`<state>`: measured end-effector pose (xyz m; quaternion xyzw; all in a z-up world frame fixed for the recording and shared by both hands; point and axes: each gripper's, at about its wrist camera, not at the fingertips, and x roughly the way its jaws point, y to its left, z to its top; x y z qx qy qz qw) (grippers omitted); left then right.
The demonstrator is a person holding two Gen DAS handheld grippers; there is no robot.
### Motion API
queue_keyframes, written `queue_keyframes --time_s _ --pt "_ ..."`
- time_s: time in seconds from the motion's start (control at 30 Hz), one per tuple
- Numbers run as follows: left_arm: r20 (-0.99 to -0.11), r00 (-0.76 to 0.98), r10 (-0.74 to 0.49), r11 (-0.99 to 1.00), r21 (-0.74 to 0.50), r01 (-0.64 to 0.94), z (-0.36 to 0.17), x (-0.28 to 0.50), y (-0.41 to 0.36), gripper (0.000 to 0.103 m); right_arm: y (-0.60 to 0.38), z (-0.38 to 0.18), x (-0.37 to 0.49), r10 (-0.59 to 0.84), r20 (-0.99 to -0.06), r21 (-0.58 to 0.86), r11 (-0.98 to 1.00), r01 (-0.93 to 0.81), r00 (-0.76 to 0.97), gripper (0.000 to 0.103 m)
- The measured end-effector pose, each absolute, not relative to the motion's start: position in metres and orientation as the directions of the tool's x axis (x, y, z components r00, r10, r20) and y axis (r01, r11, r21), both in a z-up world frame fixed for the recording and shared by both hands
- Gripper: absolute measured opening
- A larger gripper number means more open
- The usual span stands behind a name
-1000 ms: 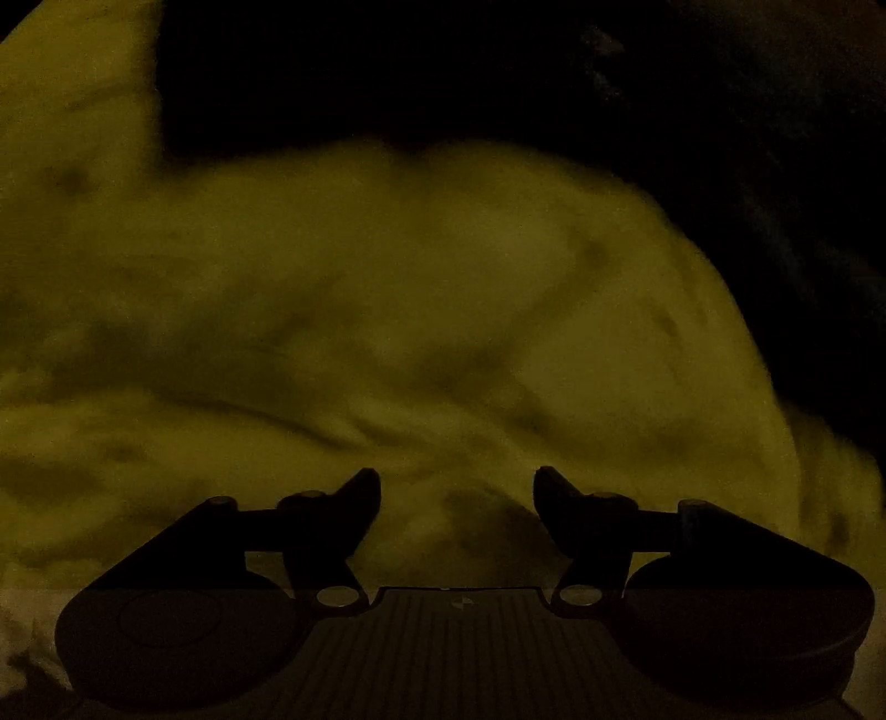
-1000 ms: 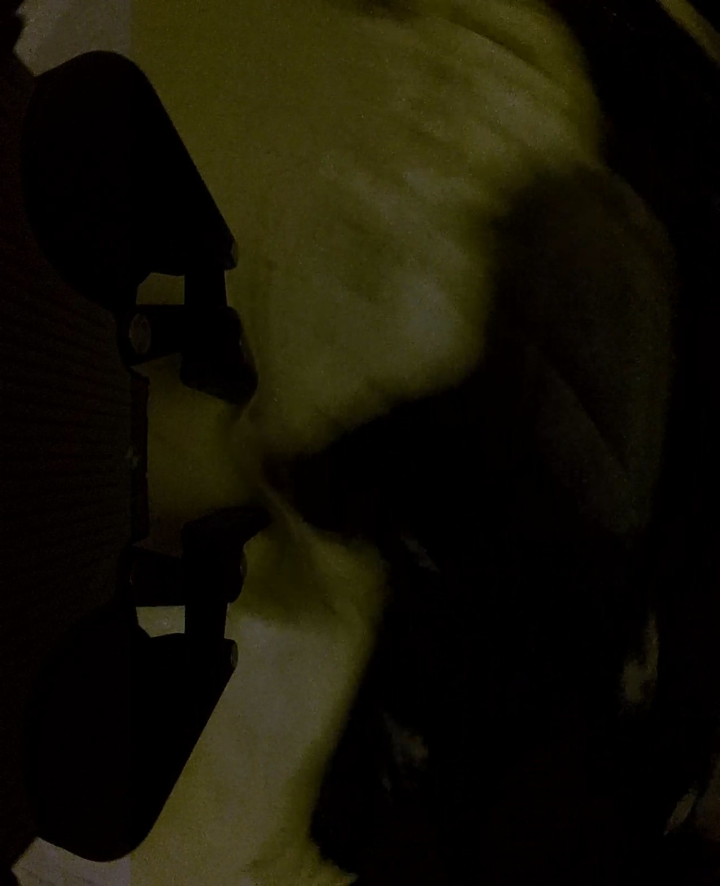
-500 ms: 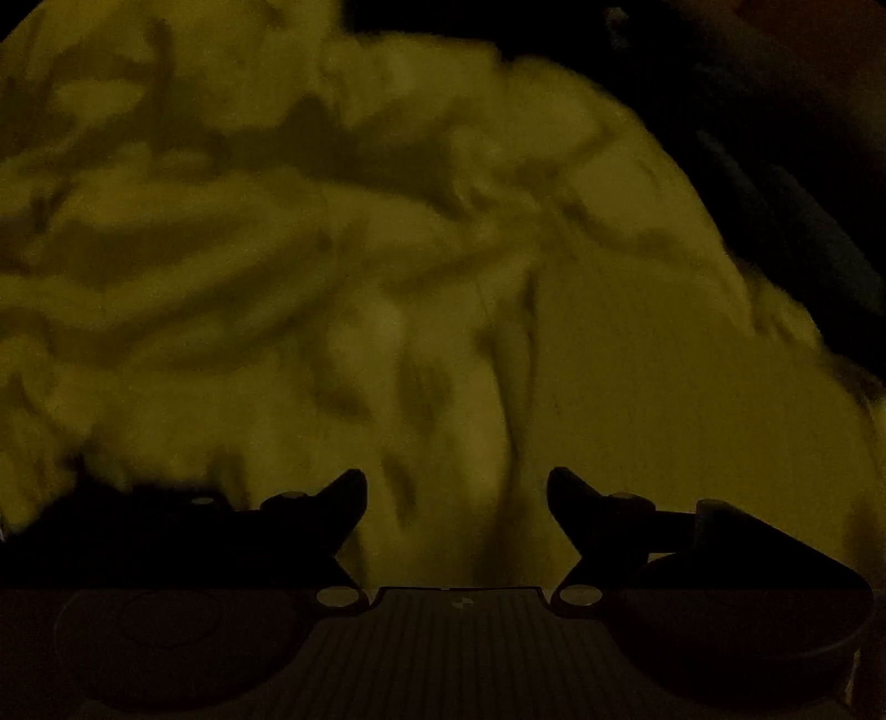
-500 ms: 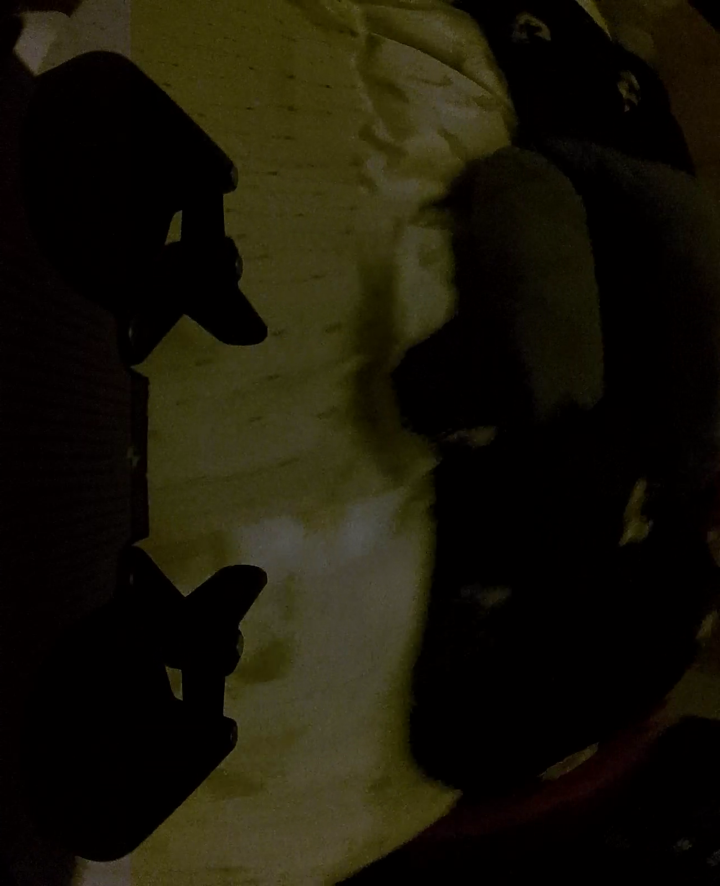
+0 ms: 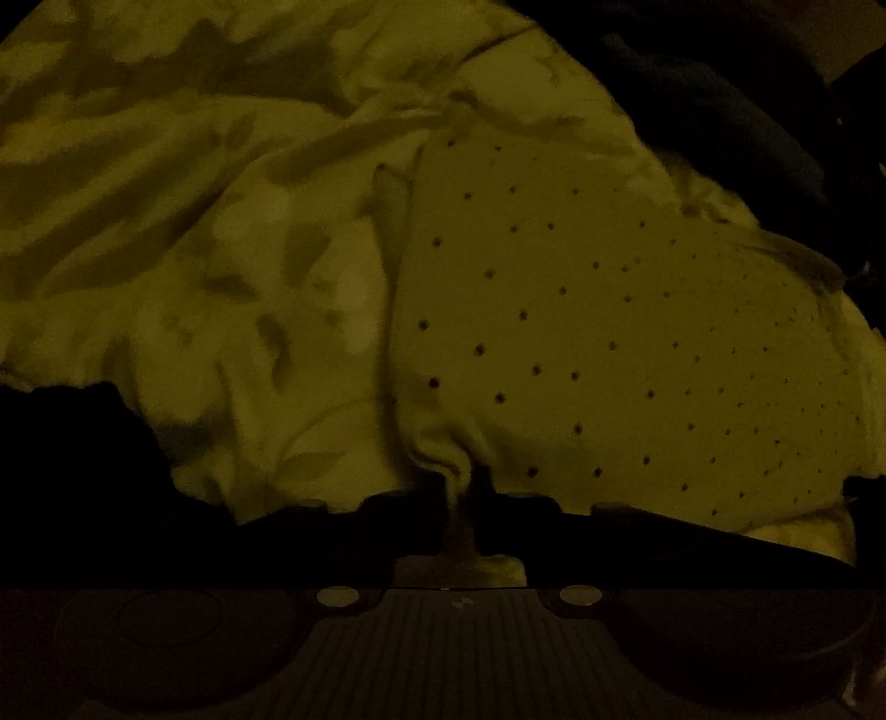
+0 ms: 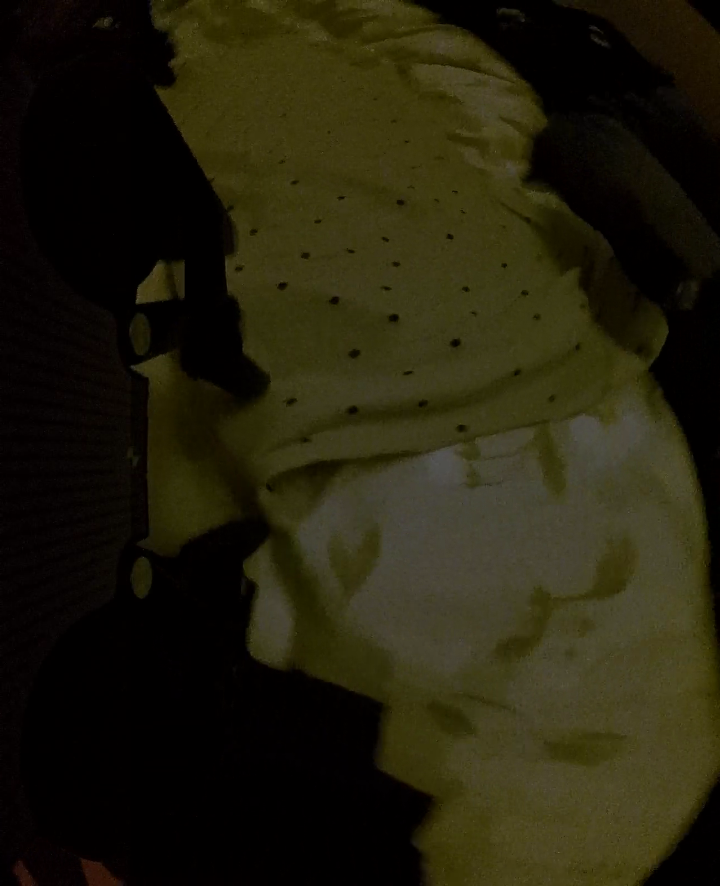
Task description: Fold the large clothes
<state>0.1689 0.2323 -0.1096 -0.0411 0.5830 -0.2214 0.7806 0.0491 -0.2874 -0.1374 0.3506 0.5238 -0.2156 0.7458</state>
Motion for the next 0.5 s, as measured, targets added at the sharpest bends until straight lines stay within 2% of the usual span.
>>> queue_keyframes --time_s 0.03,0.27,0.4,0.5 --pt "-0.886 0.234 -0.400 0.895 -0.323 0.308 -0.106 0.171 0.233 0.043 -0.287 -0.140 0.050 0.049 -0.932 0.304 0.649 0.697 0.360 0.006" --pt "-0.856 0.283 -0.433 0.878 -0.330 0.346 -0.063 0.153 0.275 0.035 -0.293 -0.099 0.032 0.078 -0.873 0.408 0.659 0.632 0.482 0.006" --pt "-0.886 0.246 -0.393 0.902 -0.320 0.289 -0.077 0.140 0.283 0.036 -0.293 -0.097 0.019 0.116 -0.871 0.424 0.669 0.611 0.478 0.006" --pt "-0.932 0.210 -0.296 0.941 -0.247 0.231 -0.102 0.133 0.284 0.033 -0.291 -0.111 0.019 0.125 -0.884 0.414 0.657 0.630 0.450 0.006"
